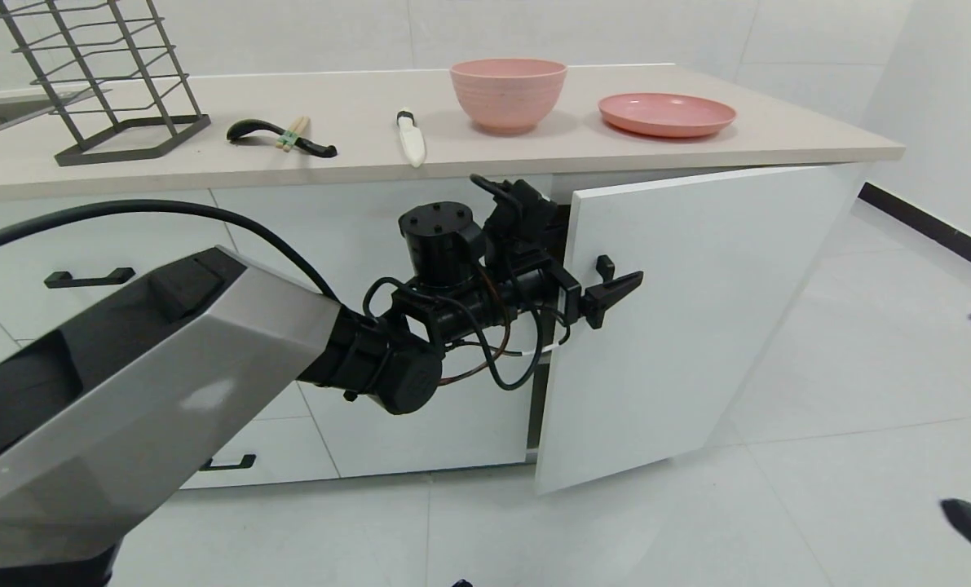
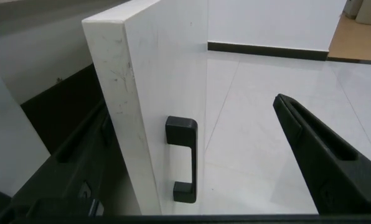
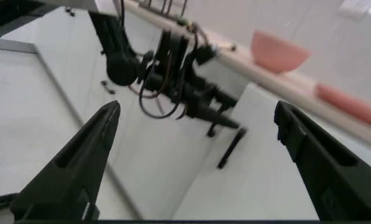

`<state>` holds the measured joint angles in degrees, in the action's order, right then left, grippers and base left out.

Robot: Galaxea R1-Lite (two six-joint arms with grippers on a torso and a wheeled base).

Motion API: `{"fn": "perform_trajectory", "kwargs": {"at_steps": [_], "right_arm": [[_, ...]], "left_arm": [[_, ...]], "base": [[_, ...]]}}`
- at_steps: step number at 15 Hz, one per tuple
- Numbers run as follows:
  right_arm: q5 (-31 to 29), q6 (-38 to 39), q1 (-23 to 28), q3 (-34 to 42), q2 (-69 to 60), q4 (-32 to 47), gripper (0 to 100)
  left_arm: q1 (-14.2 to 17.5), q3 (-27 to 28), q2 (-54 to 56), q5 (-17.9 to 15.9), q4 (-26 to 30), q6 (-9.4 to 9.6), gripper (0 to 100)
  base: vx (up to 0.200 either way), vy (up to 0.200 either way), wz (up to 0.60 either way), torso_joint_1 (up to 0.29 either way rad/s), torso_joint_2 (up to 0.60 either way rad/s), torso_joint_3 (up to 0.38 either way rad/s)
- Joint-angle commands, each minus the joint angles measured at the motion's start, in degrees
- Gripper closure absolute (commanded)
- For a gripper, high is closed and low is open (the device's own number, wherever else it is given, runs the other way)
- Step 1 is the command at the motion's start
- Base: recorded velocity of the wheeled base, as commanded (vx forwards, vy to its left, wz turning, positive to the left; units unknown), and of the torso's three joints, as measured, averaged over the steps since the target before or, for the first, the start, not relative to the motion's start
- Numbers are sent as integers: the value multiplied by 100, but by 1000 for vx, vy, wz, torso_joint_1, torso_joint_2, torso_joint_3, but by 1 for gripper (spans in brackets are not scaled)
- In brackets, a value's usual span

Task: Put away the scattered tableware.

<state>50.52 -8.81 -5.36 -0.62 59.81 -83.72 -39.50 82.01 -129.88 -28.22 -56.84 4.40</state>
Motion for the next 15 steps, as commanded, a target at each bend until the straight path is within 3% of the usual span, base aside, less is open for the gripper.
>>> {"fn": "perform_trajectory", "kwargs": {"at_steps": [1, 5, 9, 15], "right_arm": [[11, -33, 501, 53, -1560, 260, 0], [37, -94, 1222, 36, -2957, 304, 0], [37, -138, 1389, 36, -3203, 374, 0], [37, -156, 1494, 62, -3801, 823, 0]], "left_arm": [[-23, -9, 6, -8, -2, -1, 0], [-199, -115, 24, -8, -55, 8, 0], [-287, -457, 103, -17, -160, 8, 0], [-568, -554, 103, -17, -257, 8, 0]], "base": [[0, 0, 0, 0, 0, 0], [0, 0, 0, 0, 0, 0], [0, 0, 0, 0, 0, 0], [0, 0, 0, 0, 0, 0]]}}
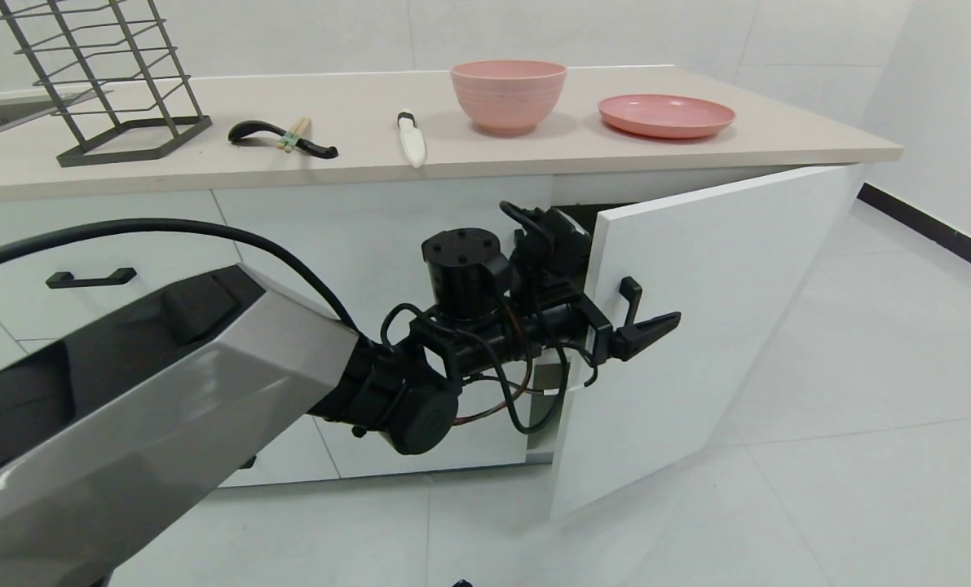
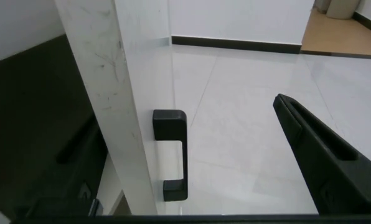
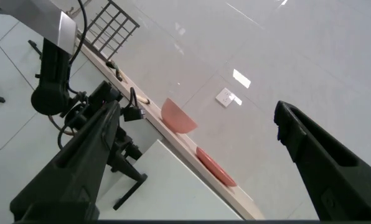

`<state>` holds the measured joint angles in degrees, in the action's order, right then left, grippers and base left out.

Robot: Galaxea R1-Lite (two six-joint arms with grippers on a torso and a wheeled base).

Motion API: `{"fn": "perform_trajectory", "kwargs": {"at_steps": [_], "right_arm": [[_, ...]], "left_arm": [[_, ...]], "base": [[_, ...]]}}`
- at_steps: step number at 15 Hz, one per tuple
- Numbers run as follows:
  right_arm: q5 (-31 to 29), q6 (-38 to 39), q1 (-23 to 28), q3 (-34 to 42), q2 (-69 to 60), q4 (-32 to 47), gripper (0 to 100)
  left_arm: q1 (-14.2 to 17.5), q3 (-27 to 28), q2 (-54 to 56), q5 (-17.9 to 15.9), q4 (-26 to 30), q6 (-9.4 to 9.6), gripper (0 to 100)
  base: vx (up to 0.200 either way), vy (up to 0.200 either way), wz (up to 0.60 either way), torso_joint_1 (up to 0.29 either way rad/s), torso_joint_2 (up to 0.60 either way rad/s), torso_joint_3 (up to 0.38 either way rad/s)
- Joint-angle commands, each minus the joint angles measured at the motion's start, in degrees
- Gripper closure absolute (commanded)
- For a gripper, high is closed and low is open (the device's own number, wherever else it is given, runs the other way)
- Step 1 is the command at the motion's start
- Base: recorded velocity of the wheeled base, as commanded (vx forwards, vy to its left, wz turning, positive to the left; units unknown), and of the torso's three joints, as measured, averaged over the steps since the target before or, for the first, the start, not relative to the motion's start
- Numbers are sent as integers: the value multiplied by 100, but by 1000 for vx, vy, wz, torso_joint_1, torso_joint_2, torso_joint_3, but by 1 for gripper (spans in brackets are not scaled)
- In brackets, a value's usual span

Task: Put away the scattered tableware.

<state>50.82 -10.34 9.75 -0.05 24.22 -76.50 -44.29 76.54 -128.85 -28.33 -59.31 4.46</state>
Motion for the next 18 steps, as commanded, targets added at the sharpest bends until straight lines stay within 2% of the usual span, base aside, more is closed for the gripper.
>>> {"fn": "perform_trajectory", "kwargs": {"at_steps": [1, 4, 5, 6, 9, 10, 13, 14, 17, 18], "right_arm": [[7, -12, -26, 5, -313, 205, 0], [-11, -118, -413, 5, -1007, 1392, 0], [-11, -118, -404, 5, -1201, 1655, 0], [-20, -118, -360, 5, -1702, 2244, 0], [-81, -197, -360, 5, -1886, 2367, 0], [-301, -188, -360, 5, -1877, 2605, 0], [-2068, 313, -360, 5, -1877, 3730, 0], [-2621, 295, -360, 5, -1877, 3941, 0], [-3175, 295, -360, 5, -1877, 4169, 0], [-3421, 287, -360, 5, -1877, 4556, 0]], "left_arm": [[-124, -34, 9, 3, -11, 2, 0], [-256, -122, 9, 12, -11, 2, 0], [-256, -122, 9, 29, -11, 2, 0], [-256, -122, 9, 47, -11, 2, 0], [-273, -166, 1, 47, -11, 2, 0], [-326, -175, -8, 82, -2, 2, 0], [-440, -201, -17, 152, 42, -7, 0], [-440, -201, -17, 302, 60, -7, 0], [-440, -184, -52, 425, 77, -7, 0], [-449, -184, -96, 451, 77, -7, 0]], "base": [[0, 0, 0, 0, 0, 0], [0, 0, 0, 0, 0, 0], [0, 0, 0, 0, 0, 0], [0, 0, 0, 0, 0, 0], [0, 0, 0, 0, 0, 0], [0, 0, 0, 0, 0, 0], [0, 0, 0, 0, 0, 0], [0, 0, 0, 0, 0, 0], [0, 0, 0, 0, 0, 0], [0, 0, 0, 0, 0, 0]]}}
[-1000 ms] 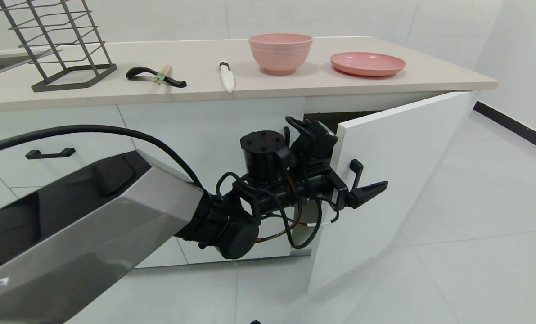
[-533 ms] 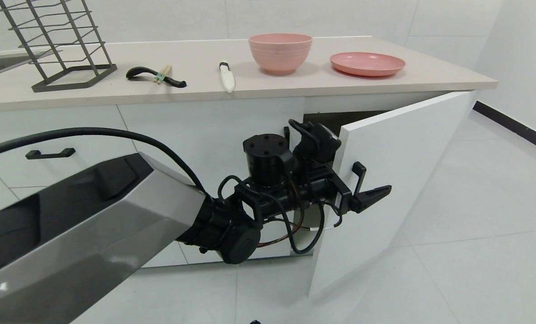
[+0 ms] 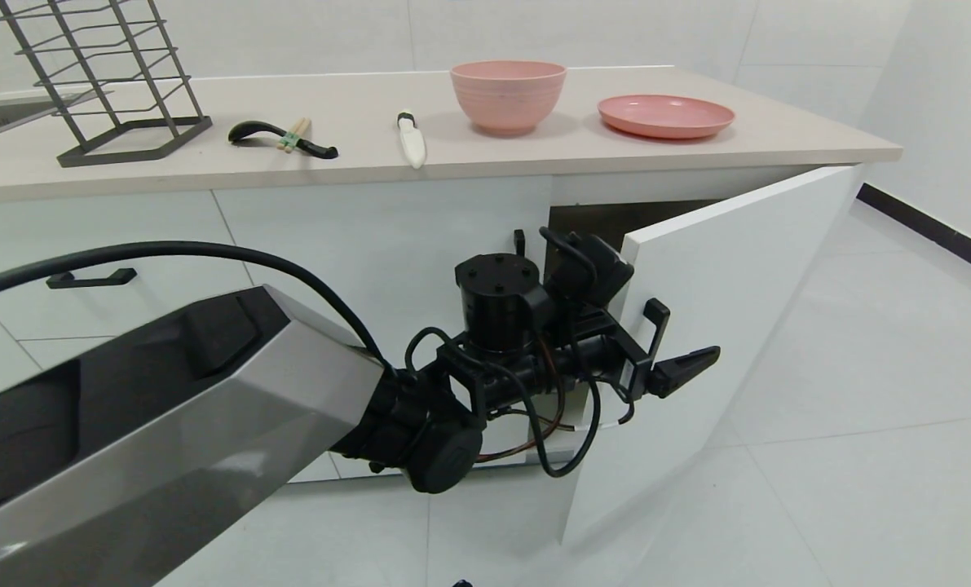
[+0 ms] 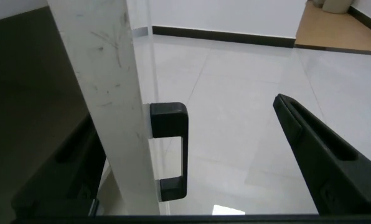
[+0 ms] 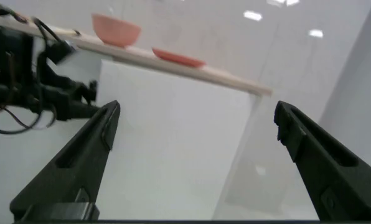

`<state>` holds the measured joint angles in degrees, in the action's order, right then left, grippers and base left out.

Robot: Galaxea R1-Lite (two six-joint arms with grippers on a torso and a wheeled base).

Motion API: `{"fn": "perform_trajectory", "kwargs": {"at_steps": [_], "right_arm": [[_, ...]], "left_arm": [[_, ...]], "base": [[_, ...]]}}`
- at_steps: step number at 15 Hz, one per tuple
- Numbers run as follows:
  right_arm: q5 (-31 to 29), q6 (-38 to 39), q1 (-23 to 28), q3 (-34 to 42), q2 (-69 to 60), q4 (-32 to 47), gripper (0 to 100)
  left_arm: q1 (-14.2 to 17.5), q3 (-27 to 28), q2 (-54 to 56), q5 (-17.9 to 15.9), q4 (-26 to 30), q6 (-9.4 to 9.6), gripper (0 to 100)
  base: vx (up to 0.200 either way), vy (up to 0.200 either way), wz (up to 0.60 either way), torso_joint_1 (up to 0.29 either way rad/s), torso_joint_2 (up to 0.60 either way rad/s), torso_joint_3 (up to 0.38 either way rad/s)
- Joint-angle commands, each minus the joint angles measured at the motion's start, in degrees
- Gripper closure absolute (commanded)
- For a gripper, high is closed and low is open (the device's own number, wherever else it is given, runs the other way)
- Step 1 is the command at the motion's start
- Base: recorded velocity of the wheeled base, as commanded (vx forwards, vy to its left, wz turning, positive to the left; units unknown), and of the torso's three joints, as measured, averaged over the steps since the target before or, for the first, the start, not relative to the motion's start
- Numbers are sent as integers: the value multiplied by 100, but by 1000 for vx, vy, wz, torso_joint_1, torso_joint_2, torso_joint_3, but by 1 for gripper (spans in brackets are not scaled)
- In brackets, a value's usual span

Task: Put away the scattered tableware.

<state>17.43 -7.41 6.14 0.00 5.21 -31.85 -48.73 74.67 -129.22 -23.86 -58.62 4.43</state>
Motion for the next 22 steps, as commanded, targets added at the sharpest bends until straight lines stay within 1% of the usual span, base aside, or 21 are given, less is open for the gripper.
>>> {"fn": "perform_trajectory", "kwargs": {"at_steps": [1, 3, 4, 9, 15, 18, 22], "right_arm": [[-108, -6, 1, 0, 24, 259, 0], [-144, -6, 1, 0, 24, 601, 0], [-144, -15, 1, 0, 24, 619, 0], [-135, -23, 1, 0, 24, 478, 0], [-126, -226, 10, 0, 24, 338, 0], [-135, -226, 10, 0, 24, 329, 0], [-135, -226, 10, 0, 24, 303, 0]], "left_arm": [[-14, 4, -95, 4, 9, -3, 0], [-102, 13, -165, -5, 0, -3, 0], [-137, 13, -165, -5, -9, -3, 0], [-418, 48, -218, -23, -35, -3, 0], [-594, 65, -235, -23, -61, -3, 0], [-735, 83, -244, -75, -61, -3, 0], [-928, 329, -367, -75, -35, -12, 0]], "base": [[0, 0, 0, 0, 0, 0], [0, 0, 0, 0, 0, 0], [0, 0, 0, 0, 0, 0], [0, 0, 0, 0, 0, 0], [0, 0, 0, 0, 0, 0], [0, 0, 0, 0, 0, 0], [0, 0, 0, 0, 0, 0]]}}
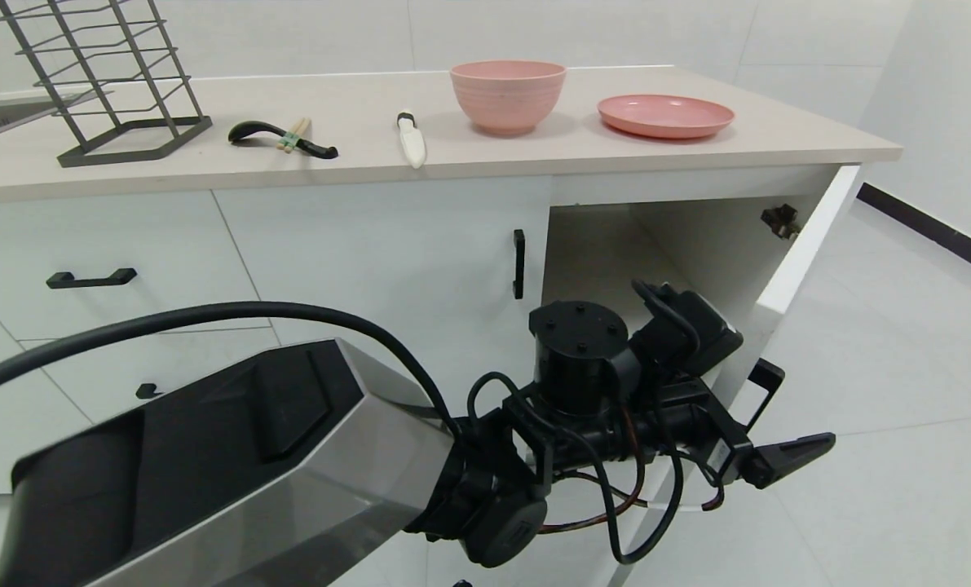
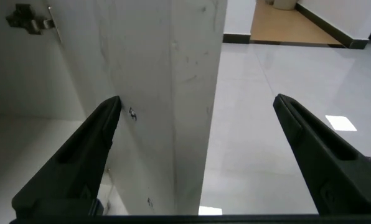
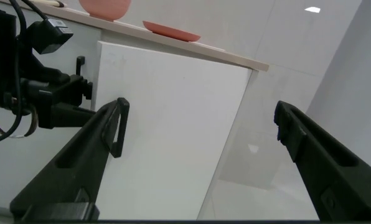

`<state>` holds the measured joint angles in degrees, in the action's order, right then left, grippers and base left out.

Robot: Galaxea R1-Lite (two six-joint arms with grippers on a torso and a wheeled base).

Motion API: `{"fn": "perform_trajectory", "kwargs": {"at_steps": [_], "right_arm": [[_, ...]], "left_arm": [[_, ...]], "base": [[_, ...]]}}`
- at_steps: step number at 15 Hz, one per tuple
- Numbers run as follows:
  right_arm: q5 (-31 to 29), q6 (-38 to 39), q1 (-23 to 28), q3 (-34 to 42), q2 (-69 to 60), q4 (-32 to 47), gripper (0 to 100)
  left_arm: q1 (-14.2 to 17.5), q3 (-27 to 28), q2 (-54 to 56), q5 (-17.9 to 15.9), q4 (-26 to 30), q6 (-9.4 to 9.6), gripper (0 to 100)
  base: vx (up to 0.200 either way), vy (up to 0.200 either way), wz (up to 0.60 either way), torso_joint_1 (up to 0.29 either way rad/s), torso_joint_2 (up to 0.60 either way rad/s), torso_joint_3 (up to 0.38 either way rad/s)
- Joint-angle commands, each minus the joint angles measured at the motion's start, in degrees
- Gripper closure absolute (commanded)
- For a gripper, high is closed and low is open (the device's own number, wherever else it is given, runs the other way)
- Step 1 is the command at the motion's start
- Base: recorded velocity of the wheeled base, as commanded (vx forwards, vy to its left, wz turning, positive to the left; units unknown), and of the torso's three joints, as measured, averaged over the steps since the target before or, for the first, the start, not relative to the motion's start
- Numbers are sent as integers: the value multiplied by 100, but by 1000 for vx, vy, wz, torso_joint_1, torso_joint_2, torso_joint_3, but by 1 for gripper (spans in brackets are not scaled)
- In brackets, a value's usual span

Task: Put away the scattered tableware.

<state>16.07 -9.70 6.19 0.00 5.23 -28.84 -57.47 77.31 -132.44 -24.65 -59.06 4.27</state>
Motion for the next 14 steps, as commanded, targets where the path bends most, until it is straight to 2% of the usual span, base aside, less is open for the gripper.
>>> {"fn": "perform_trajectory", "kwargs": {"at_steps": [1, 11, 14], "right_arm": [[2, -5, -4, 0, 22, -42, 0], [10, -102, 5, 0, 22, -271, 0], [10, -102, 5, 0, 22, -640, 0]], "left_arm": [[-63, 100, -54, 4, 9, -31, 0], [-362, 487, -406, -66, -176, -66, 0], [-432, 522, -467, -137, -228, -66, 0]], "base": [[0, 0, 0, 0, 0, 0], [0, 0, 0, 0, 0, 0], [0, 0, 0, 0, 0, 0]]}}
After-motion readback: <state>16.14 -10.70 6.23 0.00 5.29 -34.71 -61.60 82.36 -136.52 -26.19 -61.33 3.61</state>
